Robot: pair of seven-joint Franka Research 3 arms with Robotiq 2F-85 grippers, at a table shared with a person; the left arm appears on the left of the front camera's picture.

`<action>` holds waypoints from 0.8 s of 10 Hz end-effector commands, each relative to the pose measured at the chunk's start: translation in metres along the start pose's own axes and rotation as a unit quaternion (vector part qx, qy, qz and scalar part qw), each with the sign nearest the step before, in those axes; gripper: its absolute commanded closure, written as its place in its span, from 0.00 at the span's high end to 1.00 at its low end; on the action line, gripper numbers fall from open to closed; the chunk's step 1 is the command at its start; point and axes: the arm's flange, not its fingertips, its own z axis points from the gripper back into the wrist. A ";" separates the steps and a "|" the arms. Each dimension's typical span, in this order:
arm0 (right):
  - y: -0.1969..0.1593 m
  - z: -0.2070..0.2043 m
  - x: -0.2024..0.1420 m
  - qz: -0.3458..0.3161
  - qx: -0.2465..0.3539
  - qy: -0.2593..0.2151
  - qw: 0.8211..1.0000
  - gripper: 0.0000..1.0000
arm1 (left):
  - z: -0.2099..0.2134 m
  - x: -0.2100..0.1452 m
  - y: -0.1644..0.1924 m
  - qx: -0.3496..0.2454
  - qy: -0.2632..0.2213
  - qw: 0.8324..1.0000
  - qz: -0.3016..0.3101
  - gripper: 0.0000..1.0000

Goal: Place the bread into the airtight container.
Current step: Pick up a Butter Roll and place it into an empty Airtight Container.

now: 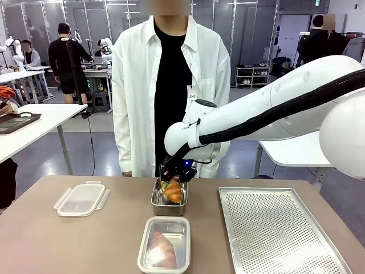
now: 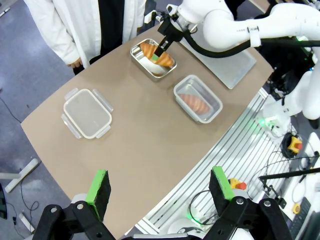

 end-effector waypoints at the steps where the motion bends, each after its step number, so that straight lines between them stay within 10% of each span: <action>1: 0.012 -0.006 0.006 -0.014 -0.022 0.008 1.000 0.82 | 0.001 0.000 -0.001 -0.005 -0.003 1.000 -0.008 1.00; 2: 0.015 -0.007 0.005 -0.017 -0.027 0.009 0.999 1.00 | 0.001 0.000 -0.001 -0.005 -0.003 1.000 -0.008 1.00; 8: 0.019 -0.006 0.001 -0.007 -0.017 0.008 1.000 1.00 | 0.001 0.000 -0.001 -0.005 -0.003 1.000 -0.008 1.00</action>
